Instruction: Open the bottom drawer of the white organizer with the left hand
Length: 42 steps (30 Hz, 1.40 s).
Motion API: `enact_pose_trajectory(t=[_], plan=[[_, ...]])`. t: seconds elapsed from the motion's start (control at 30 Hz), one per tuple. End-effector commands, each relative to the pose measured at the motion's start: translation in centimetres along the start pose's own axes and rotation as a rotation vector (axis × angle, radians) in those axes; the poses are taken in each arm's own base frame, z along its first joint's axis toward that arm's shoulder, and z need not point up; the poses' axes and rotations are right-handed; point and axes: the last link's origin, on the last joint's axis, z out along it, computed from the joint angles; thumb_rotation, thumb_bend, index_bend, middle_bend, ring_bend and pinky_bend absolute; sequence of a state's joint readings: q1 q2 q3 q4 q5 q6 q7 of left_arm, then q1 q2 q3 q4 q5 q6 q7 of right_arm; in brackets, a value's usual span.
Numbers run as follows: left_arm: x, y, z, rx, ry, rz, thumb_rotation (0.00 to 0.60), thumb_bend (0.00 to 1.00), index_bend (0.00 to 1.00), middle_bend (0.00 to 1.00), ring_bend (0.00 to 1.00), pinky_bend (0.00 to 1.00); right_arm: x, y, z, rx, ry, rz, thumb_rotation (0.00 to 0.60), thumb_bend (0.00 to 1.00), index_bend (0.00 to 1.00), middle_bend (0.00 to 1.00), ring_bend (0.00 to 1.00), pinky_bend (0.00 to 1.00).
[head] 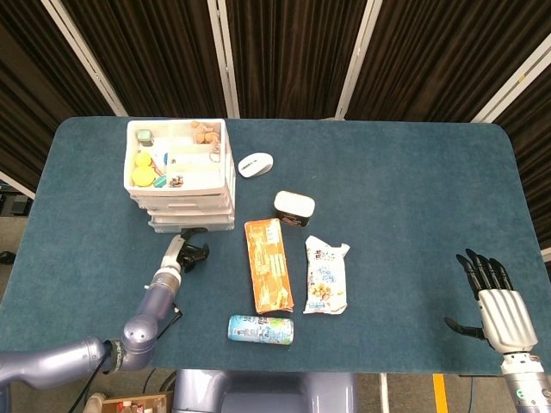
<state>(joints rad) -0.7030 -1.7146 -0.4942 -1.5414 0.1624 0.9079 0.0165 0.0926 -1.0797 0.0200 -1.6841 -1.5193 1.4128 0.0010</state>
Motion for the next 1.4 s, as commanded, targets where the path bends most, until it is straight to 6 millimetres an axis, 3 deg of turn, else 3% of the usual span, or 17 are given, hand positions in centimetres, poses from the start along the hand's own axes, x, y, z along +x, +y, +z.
enact_pose_trajectory(t=[0.03, 0.37, 0.53, 0.57, 0.63, 0.9, 1.13, 1.4], plan=[[0.5, -0.9, -0.9, 0.002, -0.007, 0.027, 0.6, 0.58, 0.29, 1.0, 1.0, 0.95, 0.0, 0.0, 0.0, -0.001, 0.001, 0.001, 0.6, 0.1, 0.0, 0.0, 0.0, 0.04], [2.0, -3.4, -4.7, -0.027, -0.098, 0.157, 0.6, 0.58, 0.23, 0.98, 0.98, 0.95, 0.1, 0.0, 0.0, -0.009, 0.003, 0.005, 0.6, 0.1, 0.0, 0.0, 0.0, 0.04], [3.1, -3.2, -6.2, -0.063, -0.161, 0.391, 0.6, 0.57, 0.23, 0.97, 0.96, 0.95, 0.1, 0.0, 0.0, -0.013, 0.002, 0.007, 0.6, 0.1, 0.0, 0.0, 0.0, 0.04], [3.8, -1.8, -6.3, -0.158, -0.089, 0.584, 0.6, 0.57, 0.22, 0.97, 0.96, 0.95, 0.1, 0.1, 0.0, -0.014, 0.002, 0.006, 0.6, 0.1, 0.0, 0.0, 0.0, 0.04], [3.9, -1.2, -6.5, -0.208, -0.023, 0.68, 0.6, 0.57, 0.21, 0.97, 0.96, 0.95, 0.0, 0.1, 0.0, -0.015, 0.001, 0.004, 0.6, 0.1, 0.0, 0.0, 0.0, 0.04], [4.1, 1.6, -5.8, -0.318, 0.216, 0.961, 0.6, 0.57, 0.2, 0.97, 0.96, 0.95, 0.0, 0.1, 0.0, -0.017, -0.002, 0.004, 0.6, 0.1, 0.0, 0.0, 0.0, 0.04], [4.4, 2.6, -4.5, -0.247, 0.263, 1.003, 0.6, 0.57, 0.2, 0.97, 0.97, 0.95, 0.0, 0.0, 0.0, -0.016, -0.005, 0.005, 0.6, 0.1, 0.0, 0.0, 0.0, 0.04], [4.4, 2.2, -2.5, -0.107, 0.236, 0.991, 0.6, 0.57, 0.24, 0.97, 0.97, 0.95, 0.0, 0.0, 0.0, -0.017, -0.007, 0.005, 0.6, 0.1, 0.0, 0.0, 0.0, 0.04]])
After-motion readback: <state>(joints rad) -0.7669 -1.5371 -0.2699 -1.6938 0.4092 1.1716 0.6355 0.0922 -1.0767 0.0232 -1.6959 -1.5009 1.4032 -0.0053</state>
